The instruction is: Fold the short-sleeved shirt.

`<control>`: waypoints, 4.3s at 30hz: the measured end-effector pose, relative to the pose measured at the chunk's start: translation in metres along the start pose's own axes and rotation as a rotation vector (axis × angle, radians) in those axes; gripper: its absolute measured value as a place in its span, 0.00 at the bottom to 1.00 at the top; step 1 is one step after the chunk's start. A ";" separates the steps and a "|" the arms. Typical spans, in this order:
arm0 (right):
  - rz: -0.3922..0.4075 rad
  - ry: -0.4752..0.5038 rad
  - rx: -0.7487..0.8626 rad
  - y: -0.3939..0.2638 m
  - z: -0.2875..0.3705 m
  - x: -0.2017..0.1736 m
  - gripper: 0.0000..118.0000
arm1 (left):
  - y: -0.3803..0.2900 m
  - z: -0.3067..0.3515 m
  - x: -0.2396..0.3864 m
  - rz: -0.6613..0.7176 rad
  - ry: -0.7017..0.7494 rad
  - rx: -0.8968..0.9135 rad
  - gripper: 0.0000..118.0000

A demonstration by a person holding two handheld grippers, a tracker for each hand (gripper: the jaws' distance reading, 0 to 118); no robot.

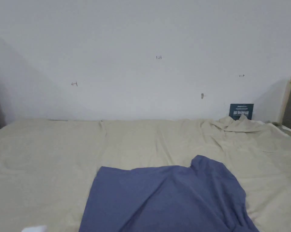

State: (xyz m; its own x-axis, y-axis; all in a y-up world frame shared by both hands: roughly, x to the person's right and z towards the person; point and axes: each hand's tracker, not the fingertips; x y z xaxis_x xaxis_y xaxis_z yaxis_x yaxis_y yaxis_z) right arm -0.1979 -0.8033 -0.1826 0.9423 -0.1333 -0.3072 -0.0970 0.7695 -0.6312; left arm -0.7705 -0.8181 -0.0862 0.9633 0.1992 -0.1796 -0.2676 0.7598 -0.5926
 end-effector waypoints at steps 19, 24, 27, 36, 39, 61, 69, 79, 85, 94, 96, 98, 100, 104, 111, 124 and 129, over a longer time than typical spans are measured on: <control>-0.029 0.062 0.455 -0.013 0.087 -0.088 0.02 | -0.014 0.090 0.063 -0.108 0.012 0.367 0.00; -0.043 0.060 0.455 -0.007 0.088 -0.086 0.02 | -0.014 0.092 0.061 -0.098 0.008 0.356 0.00; -0.053 0.069 0.458 -0.003 0.089 -0.085 0.02 | -0.016 0.090 0.054 -0.073 0.007 0.341 0.00; -0.037 0.092 0.353 0.001 0.054 -0.089 0.02 | -0.008 0.026 0.028 -0.055 0.034 0.011 0.00; -0.033 0.114 0.319 0.002 0.044 -0.091 0.02 | -0.011 -0.012 0.019 -0.065 0.033 -0.167 0.00; 0.003 0.162 0.199 0.004 0.004 -0.101 0.02 | -0.036 -0.084 0.014 -0.167 0.146 -0.310 0.86; -0.007 0.147 0.177 -0.005 0.001 -0.089 0.02 | -0.040 -0.095 0.012 -0.098 0.157 -0.348 0.18; 0.016 0.074 0.107 -0.008 -0.014 -0.035 0.02 | -0.034 -0.090 0.006 -0.130 0.108 -0.337 0.05; 0.140 0.044 -0.076 -0.013 -0.054 0.011 0.65 | -0.031 -0.089 0.005 -0.109 0.098 -0.337 0.05; 0.229 -0.038 -0.290 -0.031 -0.119 0.036 0.89 | -0.026 -0.082 0.006 -0.026 0.077 -0.331 0.05; 0.235 -0.045 -0.307 -0.034 -0.130 0.037 0.89 | -0.026 -0.083 0.011 -0.060 0.092 -0.334 0.05; 0.234 -0.075 -0.360 -0.036 -0.140 0.037 0.87 | -0.026 -0.081 0.018 -0.078 0.099 -0.336 0.05; 0.219 -0.062 -0.351 -0.036 -0.142 0.037 0.82 | -0.026 -0.081 0.020 -0.079 0.093 -0.333 0.04; 0.218 0.000 -0.347 -0.034 -0.134 0.035 0.58 | -0.026 -0.083 0.020 -0.044 0.087 -0.326 0.04; 0.195 0.059 -0.316 -0.024 -0.117 0.034 0.19 | -0.027 -0.080 0.022 -0.019 0.073 -0.308 0.04; 0.118 0.122 -0.180 -0.010 -0.073 0.036 0.18 | -0.024 -0.058 0.015 0.005 0.041 -0.248 0.04; -0.011 0.105 -0.170 0.011 -0.069 0.042 0.18 | 0.000 -0.054 0.008 0.068 -0.006 -0.207 0.04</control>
State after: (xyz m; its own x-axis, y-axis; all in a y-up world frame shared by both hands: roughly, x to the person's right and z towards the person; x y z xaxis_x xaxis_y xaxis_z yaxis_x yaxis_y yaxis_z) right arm -0.1819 -0.8438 -0.2515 0.9058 -0.2121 -0.3667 -0.1482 0.6522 -0.7434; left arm -0.7637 -0.8497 -0.1304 0.9428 0.2497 -0.2209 -0.3297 0.6009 -0.7282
